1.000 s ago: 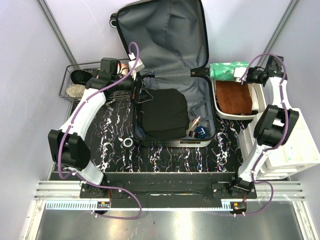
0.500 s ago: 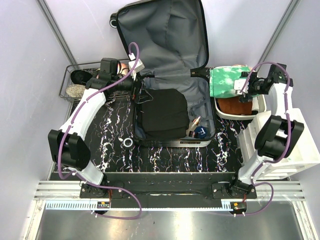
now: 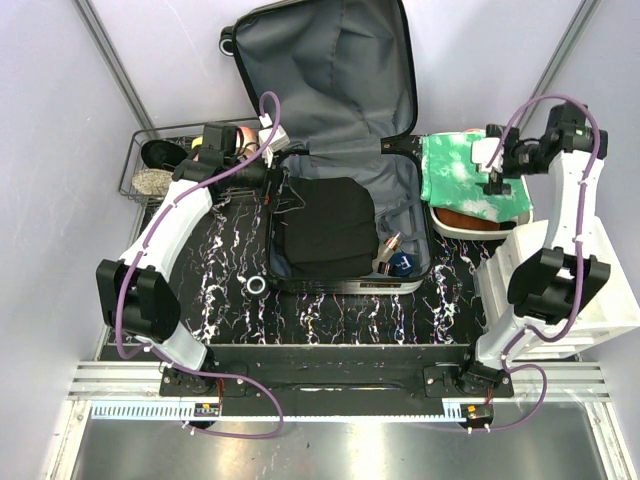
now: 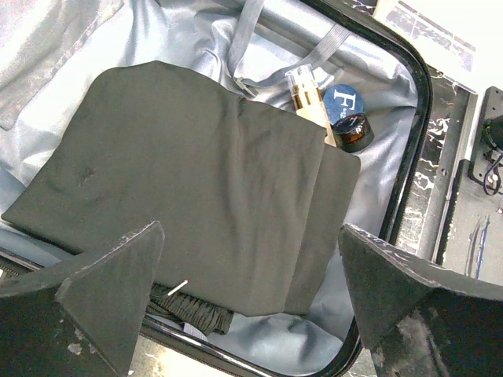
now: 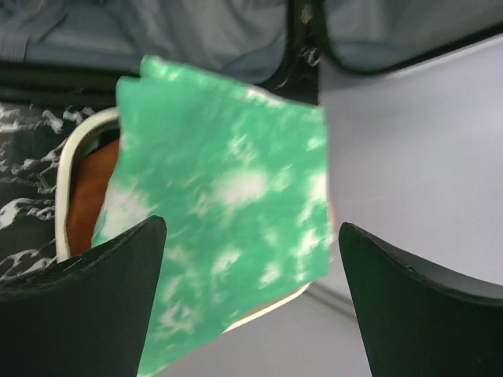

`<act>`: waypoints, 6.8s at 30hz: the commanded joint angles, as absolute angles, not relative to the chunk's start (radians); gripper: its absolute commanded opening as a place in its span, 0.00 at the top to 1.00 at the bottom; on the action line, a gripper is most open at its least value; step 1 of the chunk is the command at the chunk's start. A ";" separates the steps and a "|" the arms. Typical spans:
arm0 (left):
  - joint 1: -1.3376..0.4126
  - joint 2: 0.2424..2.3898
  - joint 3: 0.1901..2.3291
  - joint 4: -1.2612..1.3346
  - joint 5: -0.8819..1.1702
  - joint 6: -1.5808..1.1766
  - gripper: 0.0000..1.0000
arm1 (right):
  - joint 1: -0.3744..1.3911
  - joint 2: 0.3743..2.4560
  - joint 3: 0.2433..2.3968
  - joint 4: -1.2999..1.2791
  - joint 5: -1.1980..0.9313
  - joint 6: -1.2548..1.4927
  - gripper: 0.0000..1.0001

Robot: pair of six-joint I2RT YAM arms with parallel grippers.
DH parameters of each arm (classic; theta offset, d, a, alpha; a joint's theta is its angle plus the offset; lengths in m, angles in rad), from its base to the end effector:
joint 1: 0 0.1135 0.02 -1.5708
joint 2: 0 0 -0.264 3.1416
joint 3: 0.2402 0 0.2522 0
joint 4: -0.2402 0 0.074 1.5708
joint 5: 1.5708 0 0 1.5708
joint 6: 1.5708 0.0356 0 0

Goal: Open, take out, and arrange the luggage

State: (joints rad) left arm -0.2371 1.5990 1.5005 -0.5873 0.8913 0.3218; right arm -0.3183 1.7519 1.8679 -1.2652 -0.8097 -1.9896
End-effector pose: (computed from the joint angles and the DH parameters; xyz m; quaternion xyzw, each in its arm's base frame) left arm 0.3354 -0.1095 0.3520 0.4023 0.7329 -0.3728 0.4025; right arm 0.3350 -0.0833 0.3712 -0.7220 0.5417 -0.0199 0.4300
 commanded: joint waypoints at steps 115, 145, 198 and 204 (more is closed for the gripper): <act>-0.241 1.833 1.633 -0.850 0.928 0.790 0.01 | 0.407 1.815 1.330 -0.041 -0.821 -0.676 1.00; -0.324 1.900 1.614 -0.813 0.823 0.960 0.51 | 0.345 1.850 1.413 -0.112 -0.887 -0.612 0.89; -0.270 1.964 1.801 -0.960 0.979 0.902 0.96 | 0.546 1.911 1.410 -0.025 -0.520 -0.959 1.00; -0.256 1.907 1.827 -0.937 0.934 0.790 0.08 | 0.457 1.817 1.460 -0.028 -0.529 -0.982 1.00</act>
